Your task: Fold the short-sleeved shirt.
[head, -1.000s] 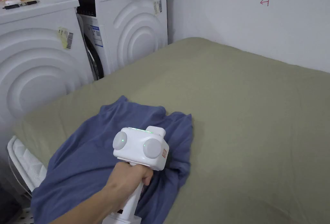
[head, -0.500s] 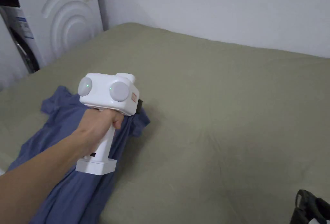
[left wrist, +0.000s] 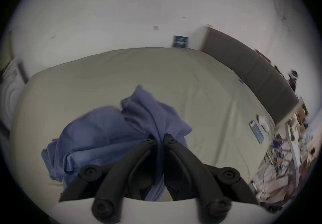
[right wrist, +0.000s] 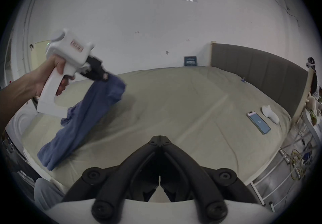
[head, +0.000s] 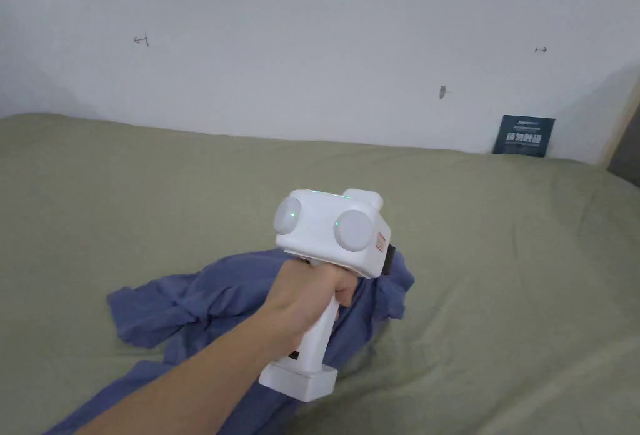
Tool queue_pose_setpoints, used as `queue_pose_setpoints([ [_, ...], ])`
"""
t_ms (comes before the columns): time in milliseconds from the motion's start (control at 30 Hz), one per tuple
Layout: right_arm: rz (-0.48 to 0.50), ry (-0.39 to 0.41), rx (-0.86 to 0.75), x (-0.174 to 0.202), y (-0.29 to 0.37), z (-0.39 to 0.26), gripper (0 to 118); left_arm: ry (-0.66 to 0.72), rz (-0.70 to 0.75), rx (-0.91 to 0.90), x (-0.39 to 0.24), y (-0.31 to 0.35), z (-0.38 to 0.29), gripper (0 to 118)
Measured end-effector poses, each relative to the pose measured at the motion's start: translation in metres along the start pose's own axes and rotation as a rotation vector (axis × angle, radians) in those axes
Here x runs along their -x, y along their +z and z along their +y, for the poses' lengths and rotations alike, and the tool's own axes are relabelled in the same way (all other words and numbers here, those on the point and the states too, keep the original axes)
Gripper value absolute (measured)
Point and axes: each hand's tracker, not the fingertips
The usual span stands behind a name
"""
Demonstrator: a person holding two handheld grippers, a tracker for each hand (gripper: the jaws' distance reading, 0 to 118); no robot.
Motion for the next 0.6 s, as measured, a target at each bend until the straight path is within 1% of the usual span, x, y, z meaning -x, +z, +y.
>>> queue_pose_setpoints([
  [67,-0.023,-0.003,0.013,-0.009,-0.003,-0.004,1,-0.029,-0.017,0.047,-0.023,-0.029,-0.009,6],
  [133,-0.043,-0.007,0.035,-0.015,-0.007,-0.007,1,-0.025,-0.010,0.111,-0.032,-0.063,-0.026,6],
  [233,-0.051,-0.024,0.057,-0.022,-0.012,-0.011,1,-0.006,0.019,0.196,-0.020,-0.102,-0.058,6],
  [267,-0.054,-0.026,0.059,-0.022,-0.013,-0.011,1,-0.003,0.029,0.191,-0.018,-0.108,-0.069,10],
  [300,-0.056,-0.026,0.061,-0.023,-0.014,-0.011,1,0.007,0.035,0.179,-0.011,-0.107,-0.076,25],
  [333,-0.055,-0.025,0.061,-0.022,-0.014,-0.012,2,0.032,0.038,0.166,-0.002,-0.104,-0.082,61],
  [367,-0.055,-0.023,0.061,-0.021,-0.016,-0.011,2,0.050,0.045,0.163,0.008,-0.100,-0.085,109],
  [400,-0.057,-0.022,0.059,-0.019,-0.017,-0.010,2,0.080,0.033,0.170,0.012,-0.091,-0.090,118],
  [467,-0.044,-0.026,0.048,-0.014,-0.018,-0.006,2,0.135,-0.005,0.129,0.032,-0.063,-0.094,117],
  [533,-0.028,-0.024,0.039,-0.006,-0.018,-0.001,2,0.135,0.032,0.067,0.044,-0.020,-0.098,117],
  [600,0.007,-0.006,0.008,0.004,-0.012,0.005,2,0.131,0.088,-0.054,0.060,0.027,-0.108,117],
])
